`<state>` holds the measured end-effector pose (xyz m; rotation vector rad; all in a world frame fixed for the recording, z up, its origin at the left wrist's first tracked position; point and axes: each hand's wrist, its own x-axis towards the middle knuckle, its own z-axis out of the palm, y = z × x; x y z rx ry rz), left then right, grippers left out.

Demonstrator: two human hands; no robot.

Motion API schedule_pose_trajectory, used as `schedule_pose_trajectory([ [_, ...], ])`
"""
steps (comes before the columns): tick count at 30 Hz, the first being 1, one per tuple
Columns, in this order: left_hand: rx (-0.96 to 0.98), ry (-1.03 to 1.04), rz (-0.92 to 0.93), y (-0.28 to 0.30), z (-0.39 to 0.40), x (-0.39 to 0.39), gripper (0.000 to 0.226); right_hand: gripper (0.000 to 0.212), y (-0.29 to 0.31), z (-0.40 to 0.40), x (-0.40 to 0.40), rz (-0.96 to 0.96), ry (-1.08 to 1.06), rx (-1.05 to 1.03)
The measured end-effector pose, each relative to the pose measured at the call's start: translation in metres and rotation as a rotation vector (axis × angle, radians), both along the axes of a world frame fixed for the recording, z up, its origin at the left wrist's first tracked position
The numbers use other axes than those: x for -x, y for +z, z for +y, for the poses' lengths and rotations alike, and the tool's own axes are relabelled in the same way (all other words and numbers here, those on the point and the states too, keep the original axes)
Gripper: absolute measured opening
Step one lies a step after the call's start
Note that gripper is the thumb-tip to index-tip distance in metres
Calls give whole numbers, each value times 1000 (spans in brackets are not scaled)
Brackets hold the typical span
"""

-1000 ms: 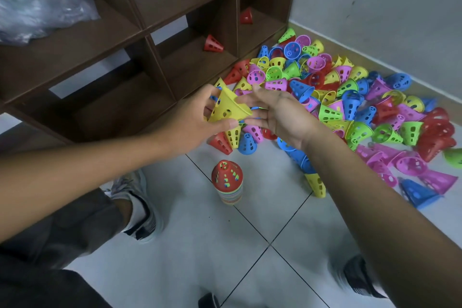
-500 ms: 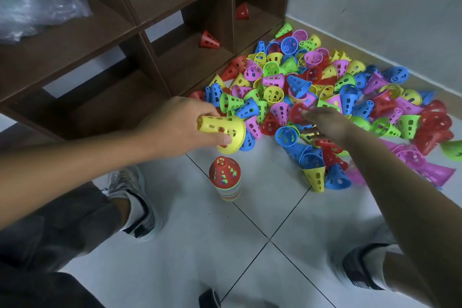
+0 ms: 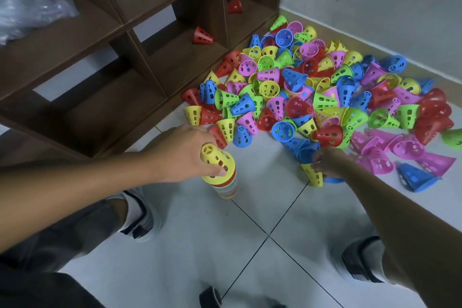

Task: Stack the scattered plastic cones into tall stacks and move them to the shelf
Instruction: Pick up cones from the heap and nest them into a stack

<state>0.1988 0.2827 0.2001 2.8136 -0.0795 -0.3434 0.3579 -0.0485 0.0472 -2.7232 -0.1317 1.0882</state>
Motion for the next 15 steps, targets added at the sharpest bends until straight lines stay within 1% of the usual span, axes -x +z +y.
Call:
schedule_pose_trajectory([
  [3,-18,-17,54,-6,-3,3,55,18,-11,-3,5,-117,99,80],
  [6,-29,-18,88,-12,-4,5,55,8,-22,-9,12,-217,78,58],
  [9,-45,-12,111,-19,-6,5,58,14,-27,-15,19,-293,76,36],
  [11,-49,-10,135,-24,-7,6,57,12,-27,-16,19,-294,65,12],
  [13,-55,-10,158,-27,-9,7,56,11,-22,-10,15,-258,13,-29],
  [15,-51,-3,184,-28,-11,6,56,10,-17,-2,8,-230,14,-74],
])
